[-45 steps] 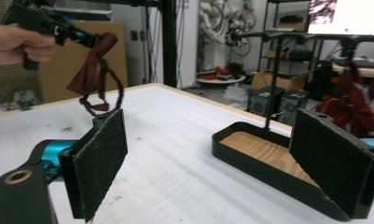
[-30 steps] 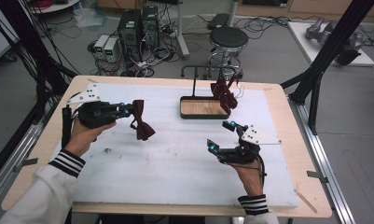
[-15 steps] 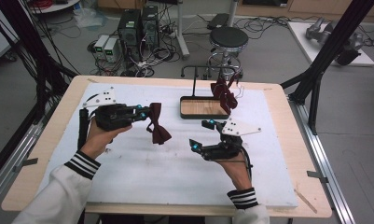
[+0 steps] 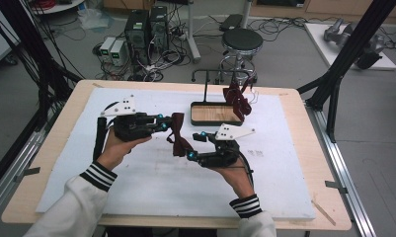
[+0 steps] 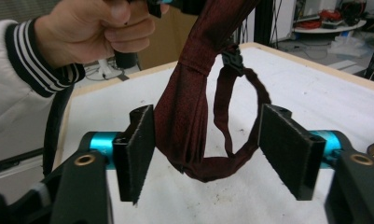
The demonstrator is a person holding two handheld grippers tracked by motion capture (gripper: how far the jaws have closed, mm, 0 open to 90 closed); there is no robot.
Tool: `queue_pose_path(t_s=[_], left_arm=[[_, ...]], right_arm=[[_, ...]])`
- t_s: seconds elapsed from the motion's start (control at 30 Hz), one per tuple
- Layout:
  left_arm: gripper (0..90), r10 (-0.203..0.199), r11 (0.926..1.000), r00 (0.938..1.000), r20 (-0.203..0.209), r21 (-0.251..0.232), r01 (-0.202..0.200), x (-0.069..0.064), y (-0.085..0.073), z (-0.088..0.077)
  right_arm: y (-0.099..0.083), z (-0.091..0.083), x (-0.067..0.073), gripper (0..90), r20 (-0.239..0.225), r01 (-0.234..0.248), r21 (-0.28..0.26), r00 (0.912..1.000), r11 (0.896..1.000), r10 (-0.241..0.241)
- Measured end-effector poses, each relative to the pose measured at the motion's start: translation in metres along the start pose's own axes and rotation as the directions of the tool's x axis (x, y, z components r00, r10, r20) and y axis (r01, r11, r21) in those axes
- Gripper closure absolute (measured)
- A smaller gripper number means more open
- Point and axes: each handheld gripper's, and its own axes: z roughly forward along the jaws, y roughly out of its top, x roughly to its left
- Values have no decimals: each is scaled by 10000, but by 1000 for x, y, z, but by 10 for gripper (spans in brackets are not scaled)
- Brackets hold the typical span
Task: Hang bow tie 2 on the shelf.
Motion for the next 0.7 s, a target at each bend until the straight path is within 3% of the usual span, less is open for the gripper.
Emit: queue_pose_path(t_s=[0.27, 0.4, 0.57, 0.7], left_arm=[[836, 123, 9999, 9997, 225, 4, -123, -4, 1, 5], [837, 191, 9998, 9993, 311, 30, -192, -6, 1, 7], [837, 224, 9997, 9992, 336, 53, -226, -6, 1, 7], [836, 213, 9997, 9992, 331, 79, -216, -6, 0, 8]], right_arm=[[0, 7, 1, 482, -288, -12, 307, 9996, 9995, 20], [0, 9, 3, 598, -324, 81, 623, 9995, 9980, -61], [0, 11, 4, 807, -364, 144, 939, 9993, 9955, -111], [1, 12, 4, 840, -363, 207, 1043, 9992, 9943, -170]])
